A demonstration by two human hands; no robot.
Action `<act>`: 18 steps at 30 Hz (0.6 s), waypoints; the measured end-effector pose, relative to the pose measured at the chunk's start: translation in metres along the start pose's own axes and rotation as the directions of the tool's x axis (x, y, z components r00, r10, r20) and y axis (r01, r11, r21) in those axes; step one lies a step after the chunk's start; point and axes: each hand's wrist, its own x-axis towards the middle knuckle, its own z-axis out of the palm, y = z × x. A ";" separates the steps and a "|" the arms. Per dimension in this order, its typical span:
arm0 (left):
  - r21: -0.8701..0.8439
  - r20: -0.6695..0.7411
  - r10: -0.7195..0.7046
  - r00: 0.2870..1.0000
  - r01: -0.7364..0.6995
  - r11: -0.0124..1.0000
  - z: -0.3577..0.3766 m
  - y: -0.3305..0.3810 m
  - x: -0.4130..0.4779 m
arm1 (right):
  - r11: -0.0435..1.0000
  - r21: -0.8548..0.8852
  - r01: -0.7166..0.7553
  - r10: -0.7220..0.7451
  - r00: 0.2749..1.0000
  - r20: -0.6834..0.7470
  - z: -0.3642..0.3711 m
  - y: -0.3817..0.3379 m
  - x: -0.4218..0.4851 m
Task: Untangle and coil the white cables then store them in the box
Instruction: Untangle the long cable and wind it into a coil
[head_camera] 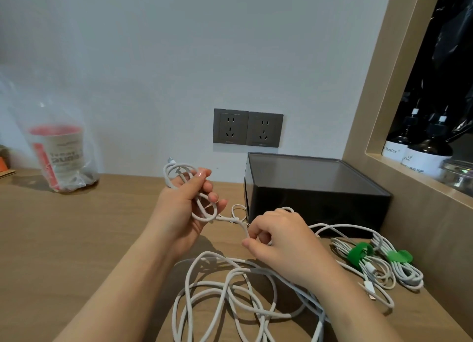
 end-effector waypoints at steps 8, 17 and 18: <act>-0.011 0.017 -0.033 0.999 0.033 0.999 0.002 -0.002 -0.002 | 0.993 0.068 -0.095 0.103 0.988 -0.111 0.003 0.003 -0.002; -0.027 -0.018 -0.004 1.000 0.003 1.000 0.002 -0.003 0.001 | 0.981 0.150 -0.127 0.135 0.990 -0.044 0.002 0.004 0.000; -0.063 -0.015 -0.022 1.000 0.021 0.998 0.001 -0.002 0.001 | 0.979 0.156 -0.131 0.132 0.991 0.006 0.001 0.004 0.000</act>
